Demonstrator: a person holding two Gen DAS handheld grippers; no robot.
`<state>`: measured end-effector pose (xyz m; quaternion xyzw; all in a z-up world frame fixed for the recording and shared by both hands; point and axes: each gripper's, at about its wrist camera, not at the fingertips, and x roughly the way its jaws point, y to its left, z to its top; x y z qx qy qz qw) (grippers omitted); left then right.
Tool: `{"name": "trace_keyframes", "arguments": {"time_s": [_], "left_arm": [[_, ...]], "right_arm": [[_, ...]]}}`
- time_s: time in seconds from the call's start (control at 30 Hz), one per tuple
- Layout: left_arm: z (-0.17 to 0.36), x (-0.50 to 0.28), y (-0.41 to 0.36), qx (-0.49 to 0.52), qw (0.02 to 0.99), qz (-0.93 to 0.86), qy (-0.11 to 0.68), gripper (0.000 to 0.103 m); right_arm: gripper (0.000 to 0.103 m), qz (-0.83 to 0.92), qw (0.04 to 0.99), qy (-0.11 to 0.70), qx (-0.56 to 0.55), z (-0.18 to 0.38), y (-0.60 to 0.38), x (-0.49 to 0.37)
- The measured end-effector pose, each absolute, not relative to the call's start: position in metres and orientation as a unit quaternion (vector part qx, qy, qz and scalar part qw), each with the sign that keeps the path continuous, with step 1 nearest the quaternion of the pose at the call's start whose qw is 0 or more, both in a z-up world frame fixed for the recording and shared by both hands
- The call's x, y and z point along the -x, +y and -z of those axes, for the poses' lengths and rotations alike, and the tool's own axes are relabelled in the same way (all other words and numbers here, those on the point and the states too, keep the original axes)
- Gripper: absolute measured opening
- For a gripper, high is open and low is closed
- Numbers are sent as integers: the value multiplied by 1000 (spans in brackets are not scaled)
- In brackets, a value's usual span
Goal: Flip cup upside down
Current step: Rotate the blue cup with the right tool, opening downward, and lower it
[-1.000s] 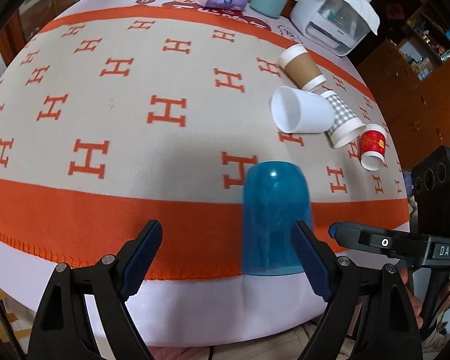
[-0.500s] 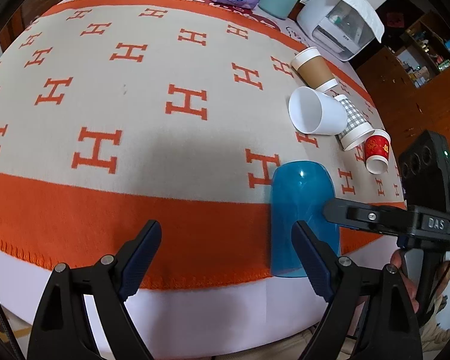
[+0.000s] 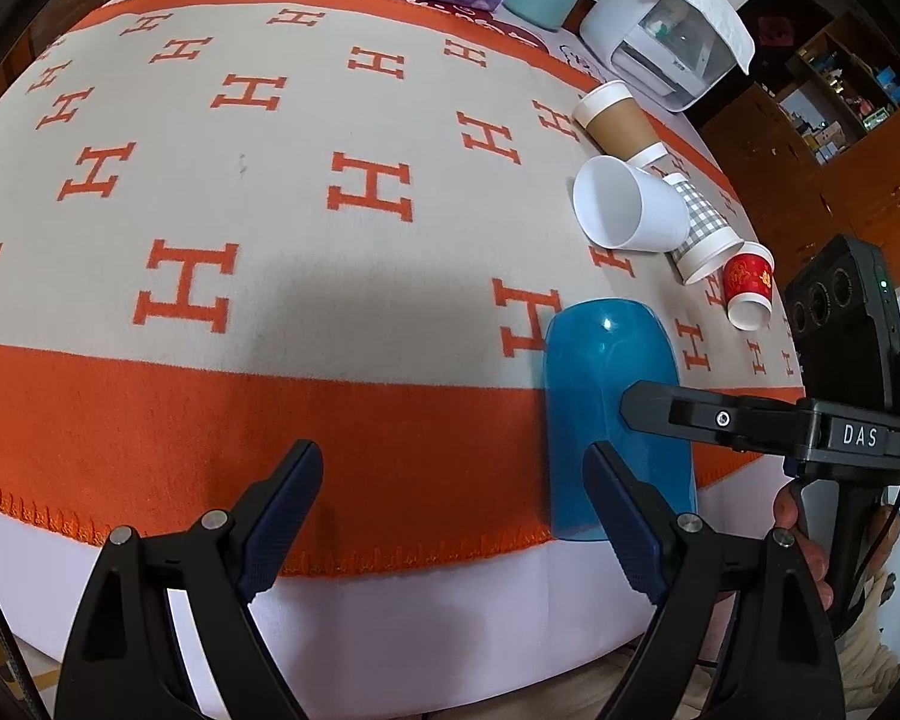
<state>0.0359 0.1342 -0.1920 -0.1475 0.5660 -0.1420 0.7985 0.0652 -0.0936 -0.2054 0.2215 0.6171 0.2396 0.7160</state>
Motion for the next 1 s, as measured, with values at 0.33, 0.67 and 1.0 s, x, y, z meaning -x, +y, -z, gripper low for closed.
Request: {"name": "trace_keyframes", "arguments": {"time_s": [0.33,0.67,1.0], "left_arm": [[182,-26,133,135,813,141,549,87],[164,-21,132,107,847,112,509,87],[158,-24,134,104,870,71,477,87]], "right_arm": [[66,-217,772,569,-180,179,-90,-43],[66,-149,887,426,-97,157,-89,-43],[66,-157,930,332,7,171,-75,-17]]}}
